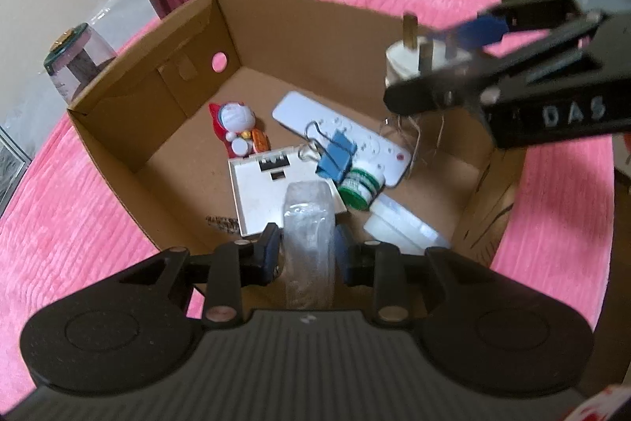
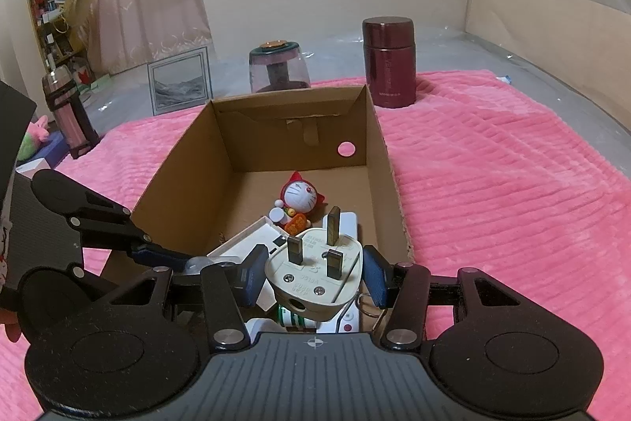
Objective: Organize rigid objects
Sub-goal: 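Open both tools to drop the plug and toothpick box into the box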
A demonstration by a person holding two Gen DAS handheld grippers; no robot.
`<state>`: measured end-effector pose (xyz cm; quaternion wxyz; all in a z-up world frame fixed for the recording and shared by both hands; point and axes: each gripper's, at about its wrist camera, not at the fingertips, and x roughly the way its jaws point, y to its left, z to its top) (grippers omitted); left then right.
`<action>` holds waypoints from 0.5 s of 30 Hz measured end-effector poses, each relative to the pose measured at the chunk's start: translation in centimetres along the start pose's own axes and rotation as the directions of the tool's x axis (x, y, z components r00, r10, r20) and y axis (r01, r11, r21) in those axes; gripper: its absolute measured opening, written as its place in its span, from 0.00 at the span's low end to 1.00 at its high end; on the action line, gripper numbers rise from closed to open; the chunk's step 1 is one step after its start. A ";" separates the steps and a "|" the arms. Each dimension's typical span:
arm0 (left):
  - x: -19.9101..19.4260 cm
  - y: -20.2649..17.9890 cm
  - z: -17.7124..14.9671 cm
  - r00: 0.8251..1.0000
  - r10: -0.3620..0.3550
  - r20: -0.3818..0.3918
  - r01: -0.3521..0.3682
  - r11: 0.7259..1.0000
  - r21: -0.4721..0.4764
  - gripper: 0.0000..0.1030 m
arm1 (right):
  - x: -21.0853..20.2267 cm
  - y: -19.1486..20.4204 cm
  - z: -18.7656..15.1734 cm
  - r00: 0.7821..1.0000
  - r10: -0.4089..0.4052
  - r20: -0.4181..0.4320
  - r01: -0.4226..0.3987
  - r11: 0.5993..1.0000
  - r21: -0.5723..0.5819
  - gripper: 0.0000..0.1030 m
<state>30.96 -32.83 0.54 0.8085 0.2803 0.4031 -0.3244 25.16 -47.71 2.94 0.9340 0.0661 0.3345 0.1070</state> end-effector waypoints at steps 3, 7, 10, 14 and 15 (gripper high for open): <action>-1.1 0.5 0.1 0.999 0.001 0.038 0.000 1.000 -0.025 0.26 | -0.1 0.2 0.1 1.000 0.003 0.000 -0.003 1.000 -0.001 0.46; -2.9 1.1 0.2 0.997 0.010 0.080 -0.006 0.999 -0.042 0.26 | 0.0 0.6 0.4 1.000 0.007 -0.006 -0.007 1.000 -0.008 0.46; -4.3 1.9 0.0 0.994 0.016 0.110 -0.009 0.998 -0.067 0.26 | 0.2 0.8 0.4 1.000 0.002 -0.018 -0.003 1.000 -0.018 0.46; -6.1 2.9 -0.6 0.988 0.028 0.154 -0.010 0.994 -0.113 0.26 | 1.0 1.4 0.4 0.998 -0.014 -0.065 0.011 0.999 -0.045 0.47; -6.5 3.1 -0.7 0.986 0.029 0.162 -0.008 0.992 -0.125 0.26 | 1.2 1.5 0.3 0.997 -0.021 -0.075 0.017 0.999 -0.052 0.47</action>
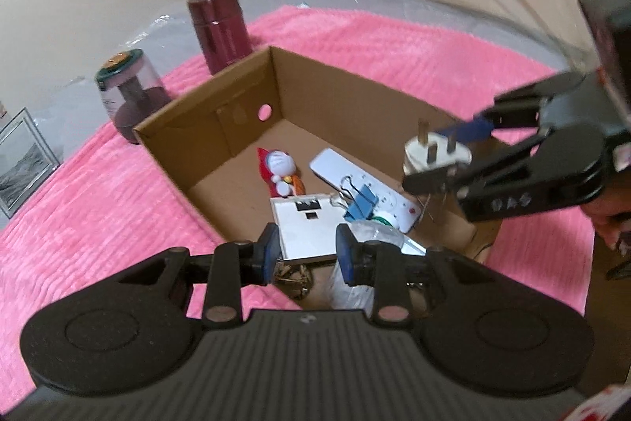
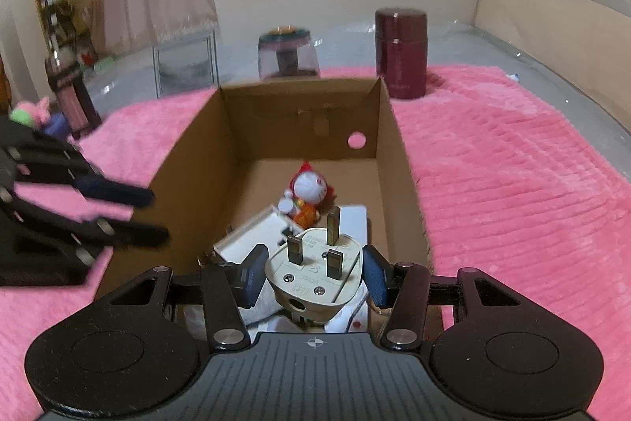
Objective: Organize rigid objects
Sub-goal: 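Open both tools to drop the plug and toothpick box into the box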
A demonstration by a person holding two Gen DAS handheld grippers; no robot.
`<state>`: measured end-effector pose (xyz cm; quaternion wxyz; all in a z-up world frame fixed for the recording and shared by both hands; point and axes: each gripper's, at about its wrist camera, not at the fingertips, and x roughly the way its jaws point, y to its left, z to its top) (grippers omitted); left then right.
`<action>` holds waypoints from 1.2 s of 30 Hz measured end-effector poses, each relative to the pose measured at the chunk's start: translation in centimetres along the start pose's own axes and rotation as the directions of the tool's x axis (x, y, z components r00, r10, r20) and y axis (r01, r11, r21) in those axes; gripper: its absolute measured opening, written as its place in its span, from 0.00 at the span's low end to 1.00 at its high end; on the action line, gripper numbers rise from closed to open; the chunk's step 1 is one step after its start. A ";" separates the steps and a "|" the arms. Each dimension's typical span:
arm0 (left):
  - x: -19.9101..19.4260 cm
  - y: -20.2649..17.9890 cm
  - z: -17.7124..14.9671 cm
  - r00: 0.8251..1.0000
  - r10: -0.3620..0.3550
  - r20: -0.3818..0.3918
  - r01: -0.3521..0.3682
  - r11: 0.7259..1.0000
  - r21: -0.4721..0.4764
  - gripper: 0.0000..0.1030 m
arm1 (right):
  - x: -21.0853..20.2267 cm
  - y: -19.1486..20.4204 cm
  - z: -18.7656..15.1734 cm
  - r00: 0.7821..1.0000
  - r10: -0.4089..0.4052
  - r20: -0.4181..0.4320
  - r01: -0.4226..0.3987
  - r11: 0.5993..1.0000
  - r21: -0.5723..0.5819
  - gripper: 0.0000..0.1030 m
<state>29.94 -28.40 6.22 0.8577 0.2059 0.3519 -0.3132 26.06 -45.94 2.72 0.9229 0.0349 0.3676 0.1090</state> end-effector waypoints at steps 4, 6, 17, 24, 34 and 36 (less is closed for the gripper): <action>-1.3 1.1 -0.2 0.999 -0.014 0.036 0.016 0.999 -0.052 0.26 | 1.4 0.6 -0.2 0.997 -0.024 -0.073 0.021 0.999 -0.042 0.47; -1.7 1.6 -0.4 0.998 -0.019 0.052 0.023 0.997 -0.072 0.26 | 2.1 0.9 -0.2 0.993 -0.042 -0.106 0.034 0.997 -0.071 0.47; -1.8 3.0 -1.3 0.995 -0.053 0.080 0.063 0.989 -0.131 0.28 | 6.0 1.6 0.6 0.970 -0.121 -0.212 0.078 0.976 -0.203 0.47; -1.4 3.4 -1.6 0.994 -0.063 0.085 0.075 0.986 -0.147 0.29 | 7.3 1.9 0.4 0.959 -0.123 -0.256 0.059 0.968 -0.243 0.47; -1.5 3.4 -1.8 0.994 -0.068 0.088 0.081 0.984 -0.157 0.31 | 8.1 1.8 0.0 0.954 -0.109 -0.280 0.042 0.971 -0.235 0.47; -1.4 3.5 -1.8 0.994 -0.067 0.087 0.081 0.984 -0.161 0.31 | 8.0 1.8 0.1 0.956 -0.099 -0.276 0.036 0.973 -0.226 0.47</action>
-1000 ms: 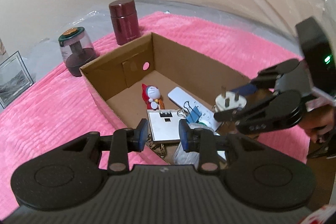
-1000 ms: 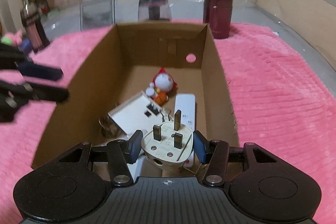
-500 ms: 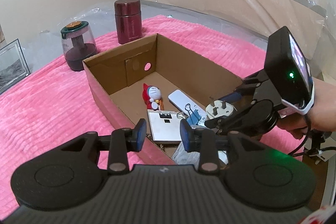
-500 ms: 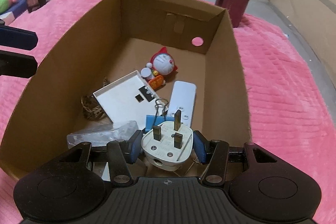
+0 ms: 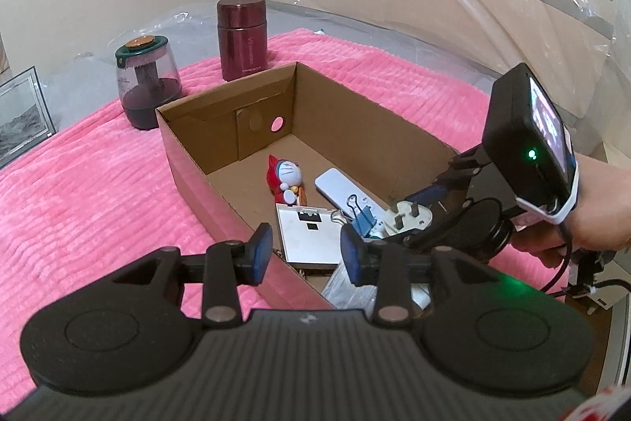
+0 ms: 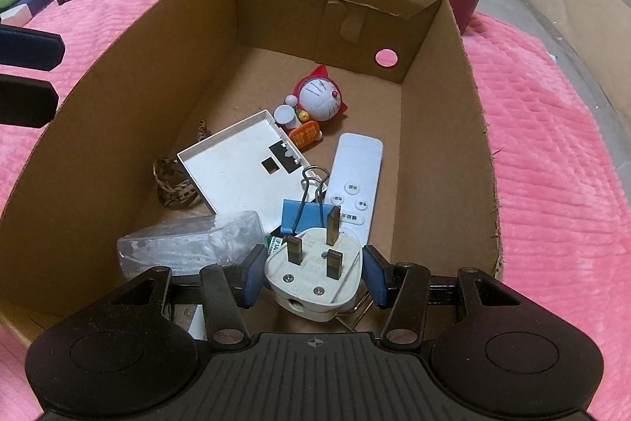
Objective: Organize rigid objects
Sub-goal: 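Open both tools to drop the plug and toothpick box into the box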
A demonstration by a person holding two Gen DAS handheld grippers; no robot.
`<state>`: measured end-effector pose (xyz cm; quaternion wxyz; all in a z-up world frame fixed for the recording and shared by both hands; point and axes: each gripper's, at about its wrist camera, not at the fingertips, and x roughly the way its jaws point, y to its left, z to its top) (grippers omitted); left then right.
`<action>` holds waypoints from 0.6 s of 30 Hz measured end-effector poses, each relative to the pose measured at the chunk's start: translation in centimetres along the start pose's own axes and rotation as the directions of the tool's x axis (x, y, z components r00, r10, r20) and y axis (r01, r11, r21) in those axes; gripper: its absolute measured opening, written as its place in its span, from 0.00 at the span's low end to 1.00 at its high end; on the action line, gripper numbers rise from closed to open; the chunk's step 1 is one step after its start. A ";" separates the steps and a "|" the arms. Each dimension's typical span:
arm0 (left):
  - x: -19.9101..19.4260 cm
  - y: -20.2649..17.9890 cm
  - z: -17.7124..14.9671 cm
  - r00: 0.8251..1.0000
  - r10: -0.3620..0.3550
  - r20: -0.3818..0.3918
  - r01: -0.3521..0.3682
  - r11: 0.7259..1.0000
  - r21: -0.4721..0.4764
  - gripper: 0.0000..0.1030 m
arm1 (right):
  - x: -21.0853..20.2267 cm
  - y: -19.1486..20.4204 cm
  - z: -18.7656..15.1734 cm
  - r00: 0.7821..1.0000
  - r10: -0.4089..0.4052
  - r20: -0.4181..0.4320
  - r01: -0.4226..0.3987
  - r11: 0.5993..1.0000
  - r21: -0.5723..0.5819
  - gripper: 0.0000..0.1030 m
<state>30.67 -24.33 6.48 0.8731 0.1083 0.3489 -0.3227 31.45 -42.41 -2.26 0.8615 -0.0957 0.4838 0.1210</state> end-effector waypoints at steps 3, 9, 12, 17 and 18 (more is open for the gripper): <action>0.0 0.0 0.0 1.000 0.002 0.005 -0.002 1.000 -0.012 0.31 | -0.4 -0.1 0.1 1.000 -0.006 0.014 0.005 1.000 0.007 0.47; -0.4 0.0 -0.1 1.000 0.014 0.019 -0.014 1.000 -0.023 0.32 | -2.3 -0.3 -0.2 0.997 0.002 0.083 -0.005 0.999 0.035 0.47; -0.9 -0.2 -0.2 0.999 0.023 0.029 -0.022 0.999 -0.030 0.33 | -4.1 -0.2 -0.5 0.992 0.015 0.129 -0.023 0.998 0.063 0.47; -2.7 -0.8 -0.4 0.997 0.045 0.059 -0.042 0.998 -0.051 0.49 | -8.4 0.5 -1.6 0.975 0.032 0.218 -0.058 0.991 0.118 0.47; -3.2 -1.0 -0.5 0.996 0.053 0.070 -0.049 0.997 -0.059 0.53 | -9.2 0.7 -1.9 0.971 0.035 0.235 -0.067 0.989 0.129 0.47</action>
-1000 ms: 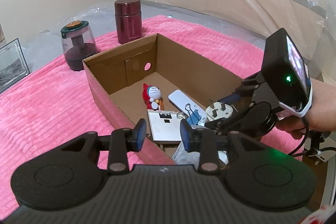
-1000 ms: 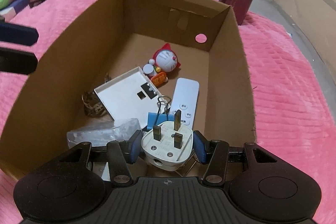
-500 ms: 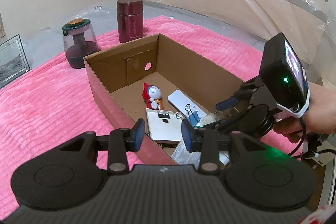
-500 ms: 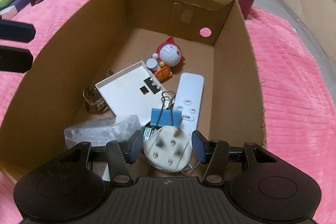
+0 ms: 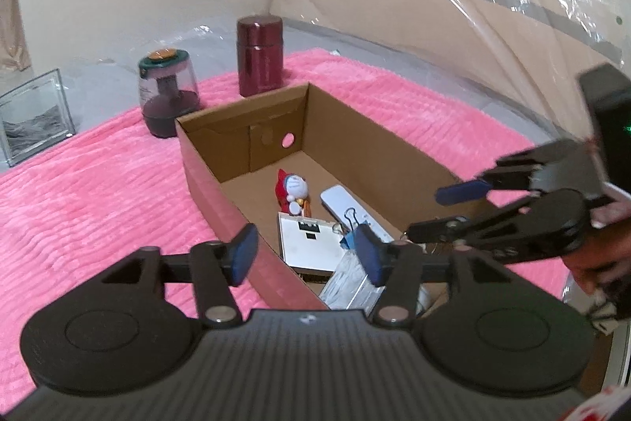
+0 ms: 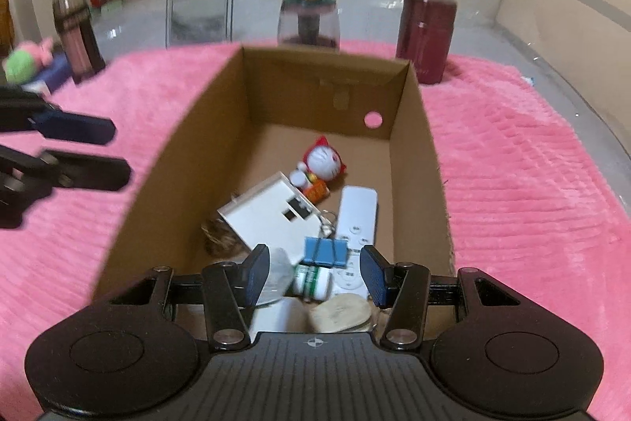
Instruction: Organize rigid objects
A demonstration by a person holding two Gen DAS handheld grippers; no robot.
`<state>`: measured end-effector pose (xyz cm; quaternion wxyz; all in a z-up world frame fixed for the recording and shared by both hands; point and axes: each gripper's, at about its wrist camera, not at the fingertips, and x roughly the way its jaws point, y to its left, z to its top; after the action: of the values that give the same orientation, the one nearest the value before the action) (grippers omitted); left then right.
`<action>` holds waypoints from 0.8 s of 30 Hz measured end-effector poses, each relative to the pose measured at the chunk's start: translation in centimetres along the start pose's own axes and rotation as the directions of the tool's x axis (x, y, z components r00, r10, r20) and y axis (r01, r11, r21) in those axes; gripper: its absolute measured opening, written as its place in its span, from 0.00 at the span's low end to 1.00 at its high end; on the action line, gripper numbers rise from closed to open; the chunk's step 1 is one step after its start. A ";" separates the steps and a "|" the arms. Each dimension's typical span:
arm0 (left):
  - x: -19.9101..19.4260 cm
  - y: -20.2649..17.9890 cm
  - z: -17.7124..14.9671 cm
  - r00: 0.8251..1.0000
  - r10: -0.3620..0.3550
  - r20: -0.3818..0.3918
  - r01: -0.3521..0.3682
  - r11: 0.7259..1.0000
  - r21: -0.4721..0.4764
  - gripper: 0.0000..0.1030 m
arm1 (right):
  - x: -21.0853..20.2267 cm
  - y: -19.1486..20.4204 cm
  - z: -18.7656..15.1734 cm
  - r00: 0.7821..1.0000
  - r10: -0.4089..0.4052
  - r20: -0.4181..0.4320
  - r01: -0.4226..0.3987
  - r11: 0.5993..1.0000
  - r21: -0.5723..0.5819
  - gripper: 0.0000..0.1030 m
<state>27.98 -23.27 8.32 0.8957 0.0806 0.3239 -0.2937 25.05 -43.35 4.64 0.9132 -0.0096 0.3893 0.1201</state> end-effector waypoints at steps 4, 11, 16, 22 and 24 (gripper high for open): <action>-2.6 -0.3 -0.7 0.999 0.012 0.037 -0.010 0.999 -0.046 0.71 | -3.8 1.1 -0.8 0.998 0.024 0.055 -0.027 0.999 0.040 0.47; -7.7 -1.6 -3.2 0.994 0.056 0.098 -0.047 0.994 -0.101 0.89 | -10.7 1.9 -3.3 0.987 0.033 0.160 -0.058 0.986 0.155 0.78; -10.6 -2.9 -5.7 0.988 0.110 0.111 -0.091 0.983 -0.158 0.98 | -14.0 2.7 -6.0 0.984 0.005 0.178 -0.043 0.976 0.212 0.85; -13.5 -4.4 -8.7 0.984 0.146 0.101 -0.119 0.965 -0.234 0.99 | -16.6 4.2 -8.7 0.981 -0.020 0.195 -0.028 0.970 0.241 0.87; -14.3 -5.0 -9.7 0.983 0.167 0.083 -0.140 0.955 -0.262 0.99 | -17.3 4.9 -9.4 0.981 -0.019 0.195 -0.029 0.970 0.240 0.87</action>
<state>11.12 -17.30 9.96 0.9344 -0.0260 0.3044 -0.1831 5.71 -43.33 10.76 0.9412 0.1145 0.3091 0.0744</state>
